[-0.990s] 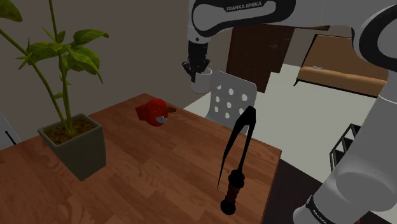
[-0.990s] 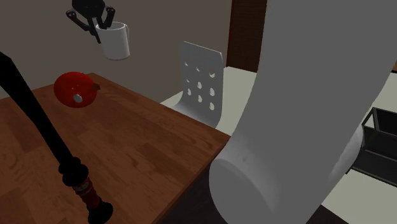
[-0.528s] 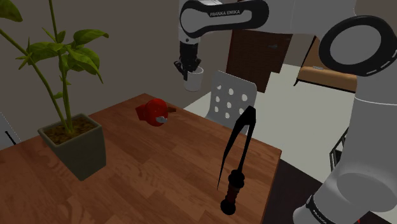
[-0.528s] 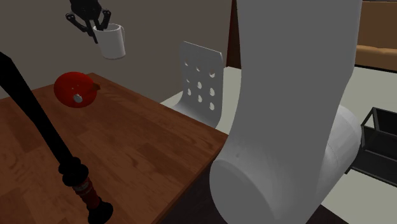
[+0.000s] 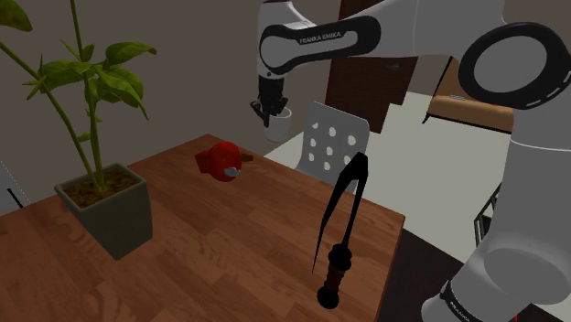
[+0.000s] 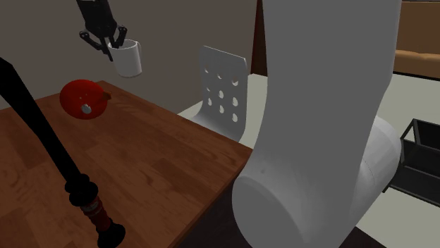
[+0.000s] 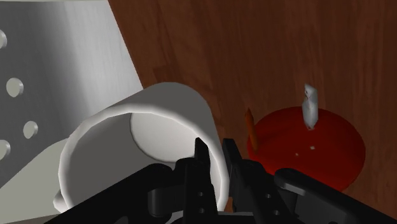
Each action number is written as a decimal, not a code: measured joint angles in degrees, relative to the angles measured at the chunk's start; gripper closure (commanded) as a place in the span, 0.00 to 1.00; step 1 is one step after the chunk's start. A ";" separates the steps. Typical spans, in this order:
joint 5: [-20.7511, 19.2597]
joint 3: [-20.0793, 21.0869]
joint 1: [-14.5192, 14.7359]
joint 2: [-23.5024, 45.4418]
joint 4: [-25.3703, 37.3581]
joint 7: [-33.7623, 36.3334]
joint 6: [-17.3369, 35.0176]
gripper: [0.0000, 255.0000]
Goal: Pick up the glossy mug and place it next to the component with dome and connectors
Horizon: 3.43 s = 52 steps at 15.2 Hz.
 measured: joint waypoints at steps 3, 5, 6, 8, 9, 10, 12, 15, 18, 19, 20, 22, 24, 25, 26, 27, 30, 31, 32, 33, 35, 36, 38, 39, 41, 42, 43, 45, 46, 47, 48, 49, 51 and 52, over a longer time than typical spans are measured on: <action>-0.16 -0.03 -0.03 0.05 -2.13 0.38 2.15 1.00; -0.20 -0.12 -0.21 0.00 -3.72 0.41 3.69 1.00; -0.31 -0.13 -0.16 0.14 -4.31 0.63 4.42 1.00; -0.52 -0.16 -0.10 0.54 -5.35 0.95 5.80 1.00; -0.54 -0.19 -0.17 0.41 -6.31 1.02 6.62 1.00; -0.65 -0.22 -0.16 0.58 -6.85 1.17 7.33 1.00; -0.82 -0.33 -0.25 0.99 -7.70 1.25 8.58 1.00; -1.20 -0.43 -0.16 1.69 -9.13 1.74 10.65 1.00; -1.54 -0.54 -0.12 2.24 -10.52 2.16 12.56 1.00; -1.70 -0.63 -0.15 2.68 -10.75 2.21 13.23 1.00; -1.84 -0.67 -0.11 2.95 -11.11 2.38 13.83 1.00; -2.10 -0.77 -0.09 3.26 -12.34 2.71 15.34 1.00; -2.41 -0.89 -0.02 3.91 -12.93 3.02 16.54 1.00; -2.57 -0.96 0.00 4.32 -13.18 3.14 17.19 1.00; -2.73 -1.01 0.06 4.59 -13.54 3.35 17.79 1.00; -2.88 -1.07 0.09 4.79 -14.01 3.52 18.45 1.00; -3.15 -1.19 0.14 5.38 -14.45 3.76 19.46 1.00; -3.17 -1.21 0.14 5.44 -14.47 3.77 19.55 1.00; -3.19 -1.22 0.14 5.46 -14.48 3.78 19.59 1.00; -3.19 -1.22 0.15 5.48 -14.48 3.79 19.60 1.00; -3.20 -1.22 0.15 5.48 -14.49 3.80 19.62 0.00; -3.20 -1.22 0.15 5.48 -14.48 3.80 19.63 0.00; -3.20 -1.22 0.15 5.48 -14.48 3.79 19.63 0.00; -3.20 -1.22 0.14 5.48 -14.48 3.79 19.63 0.00; -3.20 -1.22 0.14 5.48 -14.48 3.79 19.63 0.00; -2.97 -1.10 0.08 4.75 -14.59 3.65 19.02 0.00; -2.62 -0.96 -0.07 3.90 -14.38 3.29 18.04 0.00; -2.07 -0.58 0.16 2.37 -13.31 3.23 15.48 0.00; -1.87 -0.49 0.10 1.83 -13.30 3.07 14.97 0.00; -1.79 -0.46 0.09 1.66 -13.11 3.00 14.61 0.00; -1.72 -0.45 0.05 1.50 -13.07 2.91 14.40 0.00; -1.70 -0.44 0.04 1.47 -13.02 2.89 14.30 0.00; -1.68 -0.44 0.04 1.45 -12.97 2.87 14.23 0.00; -1.68 -0.44 0.04 1.45 -12.96 2.86 14.22 0.00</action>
